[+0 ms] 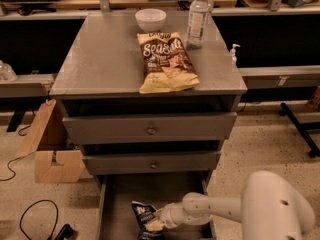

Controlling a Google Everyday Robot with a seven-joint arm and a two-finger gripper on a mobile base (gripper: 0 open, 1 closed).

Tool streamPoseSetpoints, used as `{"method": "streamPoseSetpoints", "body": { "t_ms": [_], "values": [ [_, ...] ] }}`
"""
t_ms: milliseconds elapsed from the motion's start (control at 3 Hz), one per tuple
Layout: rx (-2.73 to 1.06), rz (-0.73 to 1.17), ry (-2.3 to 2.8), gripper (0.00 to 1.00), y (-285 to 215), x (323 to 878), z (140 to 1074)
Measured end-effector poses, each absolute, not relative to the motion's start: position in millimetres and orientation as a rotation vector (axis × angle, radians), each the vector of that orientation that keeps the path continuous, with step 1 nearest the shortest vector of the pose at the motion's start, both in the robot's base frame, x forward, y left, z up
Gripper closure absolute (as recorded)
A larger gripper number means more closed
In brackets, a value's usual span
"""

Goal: Pick blue chip bag from bottom drawer and place on counter

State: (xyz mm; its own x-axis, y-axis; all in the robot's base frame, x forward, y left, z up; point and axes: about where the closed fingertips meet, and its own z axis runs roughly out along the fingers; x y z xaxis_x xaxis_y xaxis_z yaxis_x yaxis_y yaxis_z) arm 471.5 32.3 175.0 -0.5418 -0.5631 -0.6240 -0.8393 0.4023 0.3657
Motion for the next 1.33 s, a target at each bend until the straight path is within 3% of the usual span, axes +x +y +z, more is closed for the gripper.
{"method": "streamPoseSetpoints", "body": {
  "t_ms": [1333],
  "values": [
    [-1.091,0.853,2.103,1.00,-72,428,485]
  ]
}}
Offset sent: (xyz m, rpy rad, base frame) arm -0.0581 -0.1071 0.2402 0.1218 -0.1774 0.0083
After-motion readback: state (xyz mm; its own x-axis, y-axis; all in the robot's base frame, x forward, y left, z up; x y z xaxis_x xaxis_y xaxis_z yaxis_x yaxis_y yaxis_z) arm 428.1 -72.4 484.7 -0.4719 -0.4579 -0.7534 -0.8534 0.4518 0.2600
